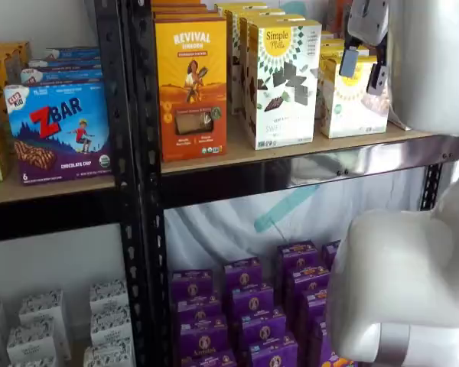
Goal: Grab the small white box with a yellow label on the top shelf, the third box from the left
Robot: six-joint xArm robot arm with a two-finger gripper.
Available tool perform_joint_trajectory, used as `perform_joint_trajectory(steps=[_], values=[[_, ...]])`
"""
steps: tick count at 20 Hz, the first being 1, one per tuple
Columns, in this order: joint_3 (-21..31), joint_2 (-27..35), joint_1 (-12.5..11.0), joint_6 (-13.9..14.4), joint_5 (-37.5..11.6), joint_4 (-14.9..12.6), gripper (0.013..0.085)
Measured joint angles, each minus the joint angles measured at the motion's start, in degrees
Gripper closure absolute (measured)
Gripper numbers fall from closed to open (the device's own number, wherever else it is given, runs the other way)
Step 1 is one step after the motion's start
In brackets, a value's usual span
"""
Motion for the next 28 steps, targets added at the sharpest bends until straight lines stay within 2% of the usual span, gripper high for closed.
perform_joint_trajectory(steps=[2, 4, 20, 23, 28], values=[[-0.3, 0.3, 1.0, 0.2, 0.0, -2.1, 0.0130], [-0.5, 0.6, 0.8, 0.1, 0.1, -2.4, 0.0130], [0.1, 0.6, 0.2, -0.6, -1.0, -2.0, 0.0130], [-0.1, 0.6, -0.5, -0.9, -1.3, -0.9, 0.0130], [-0.6, 1.1, -0.7, -1.1, -0.9, -0.8, 0.0130]])
